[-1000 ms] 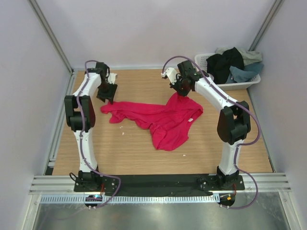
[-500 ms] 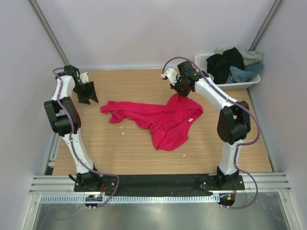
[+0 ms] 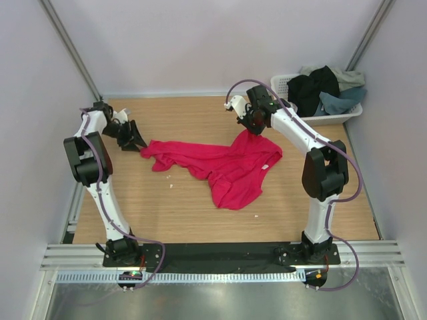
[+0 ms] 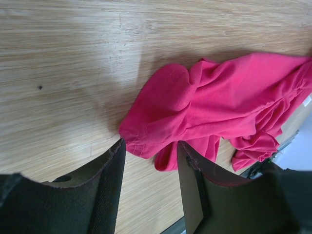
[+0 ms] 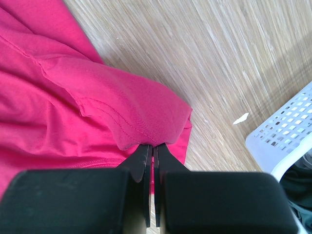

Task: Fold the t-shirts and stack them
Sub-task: Flatten the tshirt out

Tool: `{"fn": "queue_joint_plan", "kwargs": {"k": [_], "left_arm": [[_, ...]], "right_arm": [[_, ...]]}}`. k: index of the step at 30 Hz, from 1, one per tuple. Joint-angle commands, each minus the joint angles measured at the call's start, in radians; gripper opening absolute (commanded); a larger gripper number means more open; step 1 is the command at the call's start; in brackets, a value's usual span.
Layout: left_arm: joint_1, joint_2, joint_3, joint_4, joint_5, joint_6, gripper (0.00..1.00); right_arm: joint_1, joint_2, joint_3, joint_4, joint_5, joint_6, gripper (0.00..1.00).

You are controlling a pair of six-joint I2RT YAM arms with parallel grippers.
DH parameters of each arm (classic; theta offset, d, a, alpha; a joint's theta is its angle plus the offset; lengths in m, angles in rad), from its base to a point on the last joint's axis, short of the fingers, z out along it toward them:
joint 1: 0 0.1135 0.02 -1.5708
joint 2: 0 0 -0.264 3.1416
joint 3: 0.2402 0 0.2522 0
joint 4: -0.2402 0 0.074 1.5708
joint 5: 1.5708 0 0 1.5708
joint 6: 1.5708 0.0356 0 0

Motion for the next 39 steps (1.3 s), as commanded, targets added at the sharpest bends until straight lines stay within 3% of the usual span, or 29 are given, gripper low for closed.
{"fn": "queue_joint_plan", "kwargs": {"k": [1, 11, 22, 34, 39], "left_arm": [[0.004, 0.007, 0.001, 0.001, 0.059, -0.018, 0.47], [0.007, -0.013, 0.001, 0.014, -0.053, -0.021, 0.46], [0.007, 0.016, 0.016, 0.025, -0.057, -0.023, 0.41], [0.008, 0.034, 0.033, 0.036, -0.037, -0.029, 0.24], [0.007, 0.036, 0.04, 0.039, -0.027, -0.032, 0.07]], "right_arm": [[0.003, -0.02, 0.017, -0.007, 0.021, -0.013, 0.01], [0.003, -0.017, 0.005, -0.001, 0.021, -0.009, 0.01], [0.002, -0.014, 0.003, 0.002, 0.022, -0.01, 0.01], [0.007, -0.017, -0.003, 0.007, 0.033, -0.013, 0.01], [0.013, -0.02, -0.008, 0.007, 0.037, -0.016, 0.01]]}}
